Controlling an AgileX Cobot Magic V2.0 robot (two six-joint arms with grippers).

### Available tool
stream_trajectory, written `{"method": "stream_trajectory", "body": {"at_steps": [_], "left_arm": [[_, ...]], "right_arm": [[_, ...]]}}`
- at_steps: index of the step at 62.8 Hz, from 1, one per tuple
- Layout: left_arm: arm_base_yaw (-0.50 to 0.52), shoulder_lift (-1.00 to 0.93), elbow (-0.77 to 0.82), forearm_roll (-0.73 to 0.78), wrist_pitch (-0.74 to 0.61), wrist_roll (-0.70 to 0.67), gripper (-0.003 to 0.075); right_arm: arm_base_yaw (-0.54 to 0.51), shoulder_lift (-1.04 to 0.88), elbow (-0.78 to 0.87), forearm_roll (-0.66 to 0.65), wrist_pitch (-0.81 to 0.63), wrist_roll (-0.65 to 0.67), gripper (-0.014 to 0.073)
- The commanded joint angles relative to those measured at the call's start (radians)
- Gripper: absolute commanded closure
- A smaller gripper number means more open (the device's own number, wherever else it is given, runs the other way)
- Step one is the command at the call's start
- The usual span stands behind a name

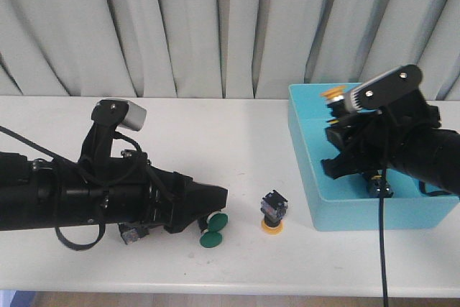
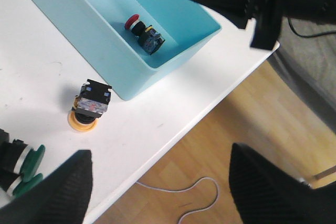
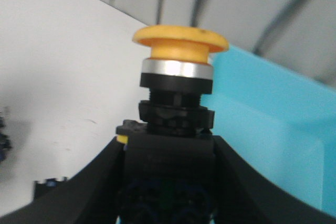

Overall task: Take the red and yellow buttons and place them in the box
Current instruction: 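Move the yellow button with the right gripper over the box, then lower the yellow button into the box and open the right gripper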

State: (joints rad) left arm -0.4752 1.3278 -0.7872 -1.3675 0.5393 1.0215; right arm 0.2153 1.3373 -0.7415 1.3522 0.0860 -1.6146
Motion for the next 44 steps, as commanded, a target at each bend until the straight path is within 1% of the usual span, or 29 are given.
{"method": "stream_trajectory", "body": {"at_steps": [1, 5, 11, 16, 21, 25, 30, 37, 40, 44], "left_arm": [[-0.002, -0.024, -0.032, 0.005, 0.005, 0.003, 0.0182], [-0.002, -0.024, -0.032, 0.040, 0.005, 0.003, 0.0182], [-0.002, -0.024, -0.032, 0.089, 0.005, 0.003, 0.0182], [-0.002, -0.024, -0.032, 0.111, 0.006, 0.002, 0.0182], [-0.002, -0.024, -0.032, 0.115, 0.006, 0.002, 0.0182], [-0.002, -0.024, -0.032, 0.115, 0.006, 0.002, 0.0182], [-0.002, -0.024, -0.032, 0.115, 0.006, 0.002, 0.0182], [-0.002, -0.024, -0.032, 0.115, 0.006, 0.002, 0.0182], [-0.002, -0.024, -0.032, 0.115, 0.006, 0.002, 0.0182], [-0.002, -0.024, -0.032, 0.115, 0.006, 0.002, 0.0182]], "right_arm": [[-0.067, 0.021, -0.038, 0.010, 0.030, 0.060, 0.0338], [-0.098, 0.067, -0.057, 0.005, 0.054, 0.085, 0.0323], [-0.135, 0.142, -0.110, -0.027, 0.104, 0.163, 0.0304], [-0.160, 0.207, -0.164, -0.104, 0.151, 0.264, 0.0301], [-0.188, 0.280, -0.219, -0.233, 0.215, 0.411, 0.0301], [-0.207, 0.334, -0.279, -0.386, 0.270, 0.541, 0.0301], [-0.223, 0.403, -0.359, -0.589, 0.350, 0.735, 0.0301], [-0.224, 0.495, -0.478, -0.851, 0.477, 0.982, 0.0301], [-0.222, 0.535, -0.530, -0.948, 0.531, 1.080, 0.0301], [-0.222, 0.586, -0.587, -1.029, 0.596, 1.180, 0.0301]]}}
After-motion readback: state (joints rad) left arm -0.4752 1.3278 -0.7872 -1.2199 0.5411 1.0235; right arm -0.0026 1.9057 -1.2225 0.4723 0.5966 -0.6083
